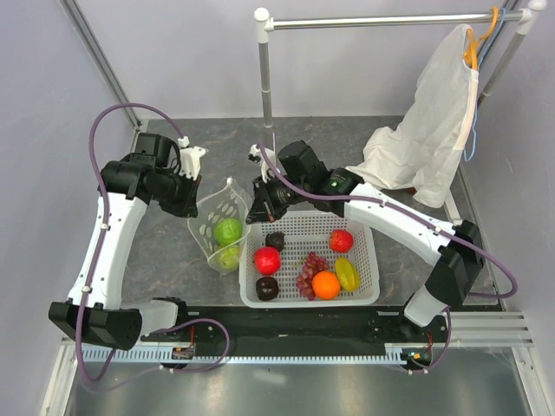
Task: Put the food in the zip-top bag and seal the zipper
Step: Adjust the zipper food storage bag at the center of the board, then pick up the fake fruit from the bin.
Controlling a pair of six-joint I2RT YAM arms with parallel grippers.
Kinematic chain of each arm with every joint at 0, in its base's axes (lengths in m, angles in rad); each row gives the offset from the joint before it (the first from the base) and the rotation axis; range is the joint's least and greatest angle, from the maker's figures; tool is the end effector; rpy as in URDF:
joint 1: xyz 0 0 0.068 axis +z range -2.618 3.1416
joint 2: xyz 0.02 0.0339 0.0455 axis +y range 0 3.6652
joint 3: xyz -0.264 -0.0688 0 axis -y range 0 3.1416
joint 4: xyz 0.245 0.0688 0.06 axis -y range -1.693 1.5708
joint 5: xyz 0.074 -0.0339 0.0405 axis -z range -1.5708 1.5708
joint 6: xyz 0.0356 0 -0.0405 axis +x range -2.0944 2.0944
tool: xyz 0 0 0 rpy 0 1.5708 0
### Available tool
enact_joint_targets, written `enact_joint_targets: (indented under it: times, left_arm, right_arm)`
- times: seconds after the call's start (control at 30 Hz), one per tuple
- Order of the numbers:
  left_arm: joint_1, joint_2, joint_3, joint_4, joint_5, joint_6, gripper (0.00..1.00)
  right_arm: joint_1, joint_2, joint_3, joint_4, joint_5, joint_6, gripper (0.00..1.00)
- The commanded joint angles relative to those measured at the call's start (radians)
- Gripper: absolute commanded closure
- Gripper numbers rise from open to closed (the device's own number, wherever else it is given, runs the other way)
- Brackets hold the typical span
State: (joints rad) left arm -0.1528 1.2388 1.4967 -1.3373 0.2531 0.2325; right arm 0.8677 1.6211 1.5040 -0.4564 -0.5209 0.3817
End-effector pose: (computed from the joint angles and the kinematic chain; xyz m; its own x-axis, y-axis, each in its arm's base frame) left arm 0.2030 -0.0403 0.3880 -0.7871 0.3469 -0.5100 0.4578 0.8827 -0.1061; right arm 0.2268 0.2950 0.3512 -0.6727 -0.2940 -0.6790 -0.7342 0.3787 0.5635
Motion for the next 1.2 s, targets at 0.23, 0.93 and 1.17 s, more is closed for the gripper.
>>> enact_joint_targets:
  times: [0.23,0.93,1.17]
  left_arm:
    - [-0.005,0.008,-0.041,-0.103,0.015,0.06,0.98]
    - [-0.005,0.03,-0.013,-0.083,0.04,0.05,0.98]
    - [-0.005,0.024,-0.016,-0.083,0.038,0.051,0.98]
  right_arm:
    - [-0.056,-0.047,0.004,-0.123,0.073,-0.279,0.42]
    - [0.157,-0.118,-0.521,0.38,0.125,-0.819,0.03]
    - [0.156,-0.035,-0.504,0.349,0.142,-0.885,0.02]
